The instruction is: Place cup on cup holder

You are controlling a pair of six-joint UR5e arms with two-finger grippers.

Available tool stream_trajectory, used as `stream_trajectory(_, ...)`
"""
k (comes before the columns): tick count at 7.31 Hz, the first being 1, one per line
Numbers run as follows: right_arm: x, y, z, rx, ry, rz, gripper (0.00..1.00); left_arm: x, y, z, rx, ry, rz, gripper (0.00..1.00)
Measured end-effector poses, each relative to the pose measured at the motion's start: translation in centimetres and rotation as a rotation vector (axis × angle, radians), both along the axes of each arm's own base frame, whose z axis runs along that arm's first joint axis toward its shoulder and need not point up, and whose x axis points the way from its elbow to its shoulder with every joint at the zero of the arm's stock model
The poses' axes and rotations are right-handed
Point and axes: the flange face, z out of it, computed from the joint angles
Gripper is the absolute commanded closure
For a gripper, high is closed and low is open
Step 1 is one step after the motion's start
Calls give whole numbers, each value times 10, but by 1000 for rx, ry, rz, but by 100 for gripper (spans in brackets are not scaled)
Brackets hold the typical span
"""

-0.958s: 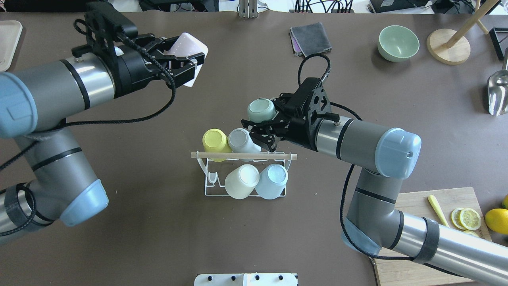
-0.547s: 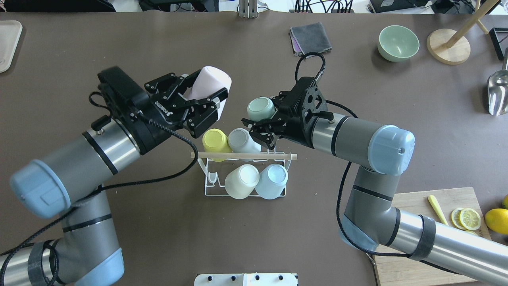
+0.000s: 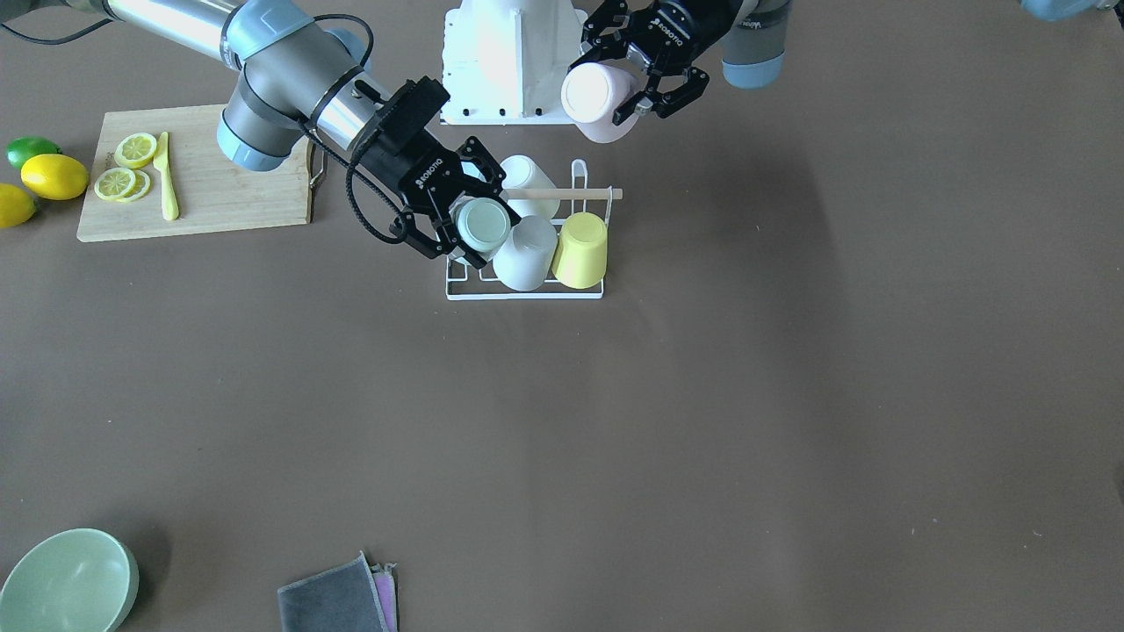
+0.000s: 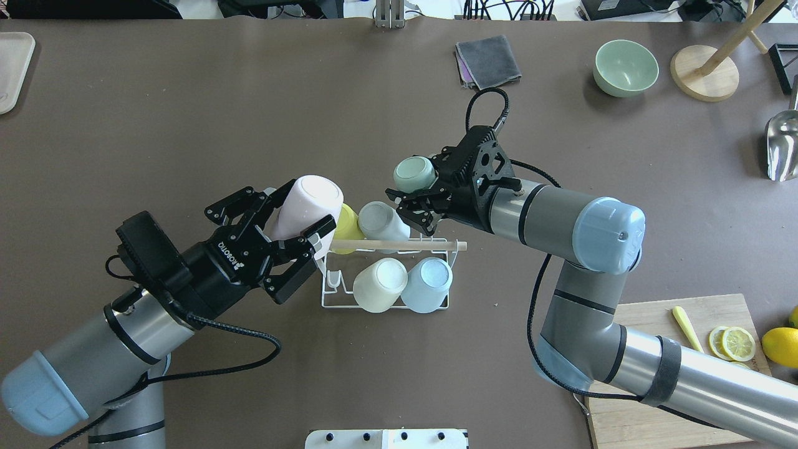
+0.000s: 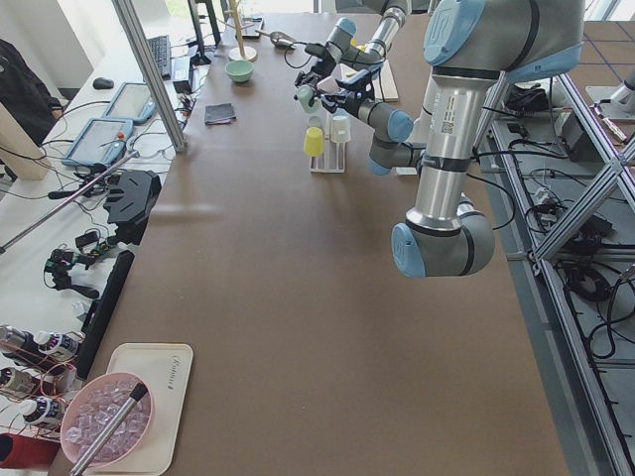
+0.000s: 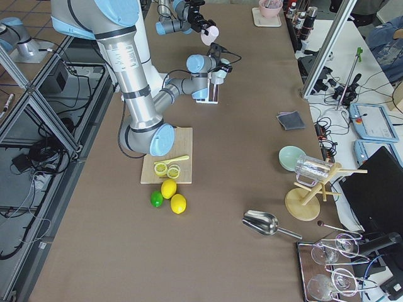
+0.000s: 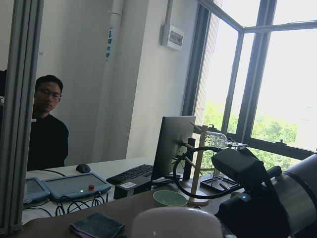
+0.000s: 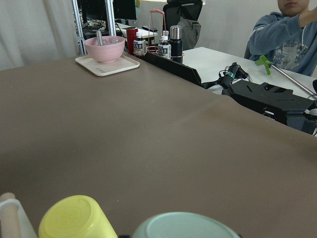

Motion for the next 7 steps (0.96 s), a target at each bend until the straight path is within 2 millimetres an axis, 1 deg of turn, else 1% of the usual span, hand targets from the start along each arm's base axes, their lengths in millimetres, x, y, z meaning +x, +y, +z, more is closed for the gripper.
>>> stream_trajectory(1,0,-1,1,-1,2,1,100,7,2,10,1,-14,3,100)
stream_trajectory(3,-1,1,4,-4,4,-5,100,15,2,21,-1,-21,1,100)
stream_trajectory(6,-2,7,6,0,-5,-15,100,43,8,27,-20,-21,2,100)
stream_trajectory(7,0,9,11,3,-10,-17,95,52,11,28,-27,-12,1,100)
